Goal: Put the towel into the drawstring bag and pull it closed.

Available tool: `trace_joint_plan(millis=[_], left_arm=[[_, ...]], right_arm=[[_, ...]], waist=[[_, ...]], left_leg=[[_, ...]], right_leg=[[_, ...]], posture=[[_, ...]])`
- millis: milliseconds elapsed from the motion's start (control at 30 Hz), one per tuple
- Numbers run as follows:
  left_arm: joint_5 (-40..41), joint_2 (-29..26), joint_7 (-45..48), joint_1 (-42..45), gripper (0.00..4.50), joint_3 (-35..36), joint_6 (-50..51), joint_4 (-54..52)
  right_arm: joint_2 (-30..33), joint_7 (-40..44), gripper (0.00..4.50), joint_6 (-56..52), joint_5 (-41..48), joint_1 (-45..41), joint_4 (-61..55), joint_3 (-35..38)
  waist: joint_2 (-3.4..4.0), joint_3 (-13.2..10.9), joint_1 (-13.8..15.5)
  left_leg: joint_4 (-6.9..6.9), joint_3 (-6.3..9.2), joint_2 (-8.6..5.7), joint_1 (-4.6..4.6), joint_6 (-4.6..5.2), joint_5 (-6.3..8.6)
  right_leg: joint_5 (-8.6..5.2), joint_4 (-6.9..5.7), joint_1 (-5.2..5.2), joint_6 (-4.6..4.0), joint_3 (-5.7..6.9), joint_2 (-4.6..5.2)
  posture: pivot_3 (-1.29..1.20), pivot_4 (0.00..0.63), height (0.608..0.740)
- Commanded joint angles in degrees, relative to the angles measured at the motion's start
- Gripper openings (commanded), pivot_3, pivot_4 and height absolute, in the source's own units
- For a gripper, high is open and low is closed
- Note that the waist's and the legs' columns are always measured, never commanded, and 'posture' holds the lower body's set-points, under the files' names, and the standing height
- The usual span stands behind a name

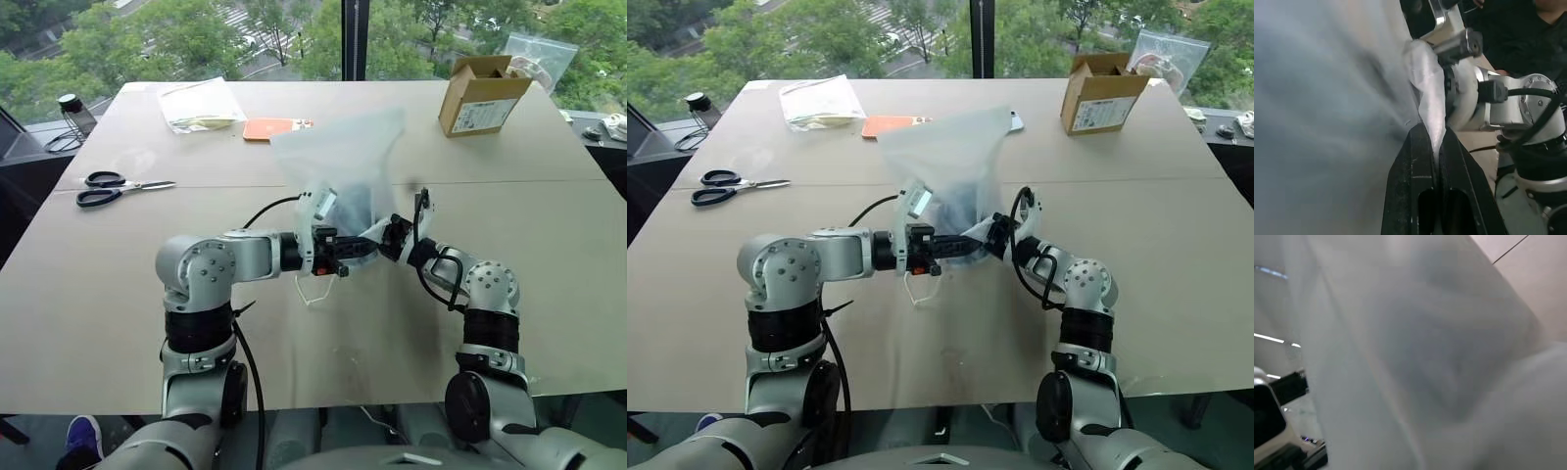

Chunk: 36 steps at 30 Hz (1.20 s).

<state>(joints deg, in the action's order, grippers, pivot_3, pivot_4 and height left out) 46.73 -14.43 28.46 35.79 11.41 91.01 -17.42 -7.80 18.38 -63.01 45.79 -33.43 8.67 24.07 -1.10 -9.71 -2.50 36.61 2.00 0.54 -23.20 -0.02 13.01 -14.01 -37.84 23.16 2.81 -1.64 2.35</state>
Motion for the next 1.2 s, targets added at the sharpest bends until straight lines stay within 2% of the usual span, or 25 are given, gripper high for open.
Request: trace_joint_plan(millis=[33, 133, 200, 267, 300, 333, 467, 600, 633, 700, 867, 1000, 1067, 1167, 1200], left_arm=[[5.0, -0.3, 0.2, 0.0, 0.0, 2.0, 1.5, -2.0], [4.9, 2.1, -2.1, 0.9, 0.0, 2.0, 1.5, -0.8], [2.8, 4.6, -4.2, 1.6, 0.0, 0.4, -0.5, 0.1], [-0.1, 6.1, -6.8, 2.7, 0.0, -0.8, -3.3, 1.8], [-1.3, 6.3, -7.8, 3.3, 0.0, -0.8, -4.4, 3.2], [-2.4, 6.1, -8.3, 3.8, 0.0, -0.8, -5.6, 4.3], [-5.8, 1.9, -7.2, 4.6, 0.0, -2.8, -10.6, 8.2], [-8.2, -4.1, -2.6, 5.5, 0.0, -5.7, -17.5, 13.3], [-8.4, -5.3, -1.5, 5.9, 0.0, -6.4, -19.0, 14.5], [-8.7, -7.6, 0.8, 6.7, 0.0, -8.1, -21.5, 16.4], [-10.5, -10.6, 5.7, 8.6, 0.0, -11.2, -25.5, 18.4], [-12.6, -11.8, 7.7, 9.0, 0.0, -13.4, -28.9, 17.7], [-12.6, -11.7, 8.4, 9.4, 0.0, -13.4, -29.9, 16.5], [-9.4, -10.5, 9.6, 10.6, 0.0, -11.0, -29.4, 13.0], [-9.0, -10.1, 9.3, 11.1, 0.0, -10.4, -29.1, 12.4]], right_arm=[[-4.5, -3.8, 0.08, 4.9, 2.7, -1.7, 1.2, 1.7], [-5.4, -5.7, 0.08, 10.5, 0.8, -2.8, 3.5, -0.9], [-4.2, -5.3, 0.08, 16.1, -6.2, -3.1, 5.6, -8.5], [-1.6, -1.5, 1.12, 19.8, -11.8, -2.0, 4.3, -17.8], [0.3, 0.8, 1.31, 21.0, -14.3, -1.2, 2.6, -22.2], [1.4, 2.4, 1.79, 21.6, -15.4, -0.3, 0.8, -24.4], [5.5, 4.5, 3.47, 20.1, -14.1, 2.9, -9.3, -25.5], [14.0, 5.1, 3.47, 14.6, -11.3, 6.5, -22.6, -23.6], [16.4, 5.4, 3.94, 13.4, -11.3, 7.4, -25.8, -24.3], [19.1, 4.2, 4.44, 11.2, -11.6, 8.7, -30.6, -25.4], [23.7, 2.2, 4.44, 9.9, -16.6, 8.2, -34.4, -30.5], [24.6, 1.3, 4.44, 10.7, -19.5, 7.5, -32.9, -32.9], [24.1, 1.1, 4.44, 10.4, -20.0, 7.2, -32.0, -33.0], [18.4, 1.4, 4.44, 8.7, -14.1, 6.9, -29.7, -28.8], [18.3, 2.4, 4.44, 9.3, -14.2, 6.6, -29.1, -29.1]], waist=[[0.01, 0.0, 0.0], [0.01, 0.0, 0.1], [-0.01, 0.0, 0.1], [-0.01, 0.0, -0.1], [0.0, 0.0, -0.1], [0.0, 0.0, -0.1], [0.0, 0.0, 0.1], [0.0, 0.0, 0.8], [0.0, 0.0, 0.7], [0.04, -0.1, 0.1], [0.02, -0.1, 0.2], [-0.04, -0.1, 0.3], [-0.05, -0.1, 0.4], [-0.13, -0.2, 0.4], [-0.14, -0.2, 0.3]], left_leg=[[-0.01, 0.0, 0.0, 0.0, 0.0, 0.0], [-0.01, -0.01, 0.0, -0.04, 0.0, 0.0], [0.0, -0.03, -0.01, -0.08, 0.0, 0.0], [0.01, -0.06, -0.01, -0.03, 0.0, 0.0], [0.01, -0.09, -0.01, 0.0, -0.01, 0.0], [0.0, -0.14, -0.01, -0.01, -0.01, -0.01], [0.0, -0.07, 0.02, -0.11, -0.04, -0.02], [0.2, 0.02, -0.07, -0.67, -0.19, -0.11], [0.22, 0.03, -0.11, -0.68, -0.19, -0.11], [0.19, 0.05, -0.11, -0.63, -0.05, -0.03], [0.07, 0.01, -0.02, -0.58, -0.04, -0.03], [0.11, -0.03, -0.07, -0.63, -0.04, -0.03], [0.12, -0.03, -0.07, -0.63, -0.04, -0.03], [0.12, -0.02, -0.06, -0.64, -0.04, -0.03], [0.11, 0.0, -0.03, -0.64, -0.04, -0.03]], right_leg=[[0.0, 0.0, 0.0, 0.0, 0.0, -0.01], [0.0, 0.01, 0.04, 0.0, 0.0, 0.0], [0.0, 0.02, 0.04, 0.0, -0.01, 0.01], [0.01, 0.02, 0.04, 0.02, -0.08, 0.0], [0.01, -0.01, 0.04, 0.02, -0.1, -0.01], [0.0, -0.02, 0.07, 0.02, -0.11, -0.04], [0.0, -0.03, 0.14, 0.0, -0.01, -0.1], [0.01, -0.02, 0.52, 0.01, 0.09, 0.05], [0.01, -0.02, 0.52, 0.02, 0.08, 0.11], [0.01, -0.04, 0.55, 0.02, 0.03, 0.1], [-0.02, -0.04, 0.54, 0.0, 0.14, -0.04], [-0.01, 0.0, 0.54, 0.01, 0.09, 0.04], [-0.01, 0.0, 0.54, 0.01, 0.1, 0.05], [-0.01, -0.01, 0.54, 0.0, 0.12, 0.04], [-0.01, -0.02, 0.54, 0.0, 0.12, 0.03]], posture=[[0.0, 0.15, 0.74], [0.0, 0.15, 0.74], [0.0, 0.15, 0.74], [0.0, 0.15, 0.74], [0.0, 0.15, 0.74], [0.0, 0.15, 0.74], [0.0, 0.15, 0.74], [0.0, 0.15, 0.74], [0.0, 0.15, 0.74], [0.0, 0.15, 0.74], [0.0, 0.15, 0.74], [0.0, 0.15, 0.74], [0.0, 0.15, 0.74], [0.0, 0.15, 0.74], [0.0, 0.15, 0.74]])
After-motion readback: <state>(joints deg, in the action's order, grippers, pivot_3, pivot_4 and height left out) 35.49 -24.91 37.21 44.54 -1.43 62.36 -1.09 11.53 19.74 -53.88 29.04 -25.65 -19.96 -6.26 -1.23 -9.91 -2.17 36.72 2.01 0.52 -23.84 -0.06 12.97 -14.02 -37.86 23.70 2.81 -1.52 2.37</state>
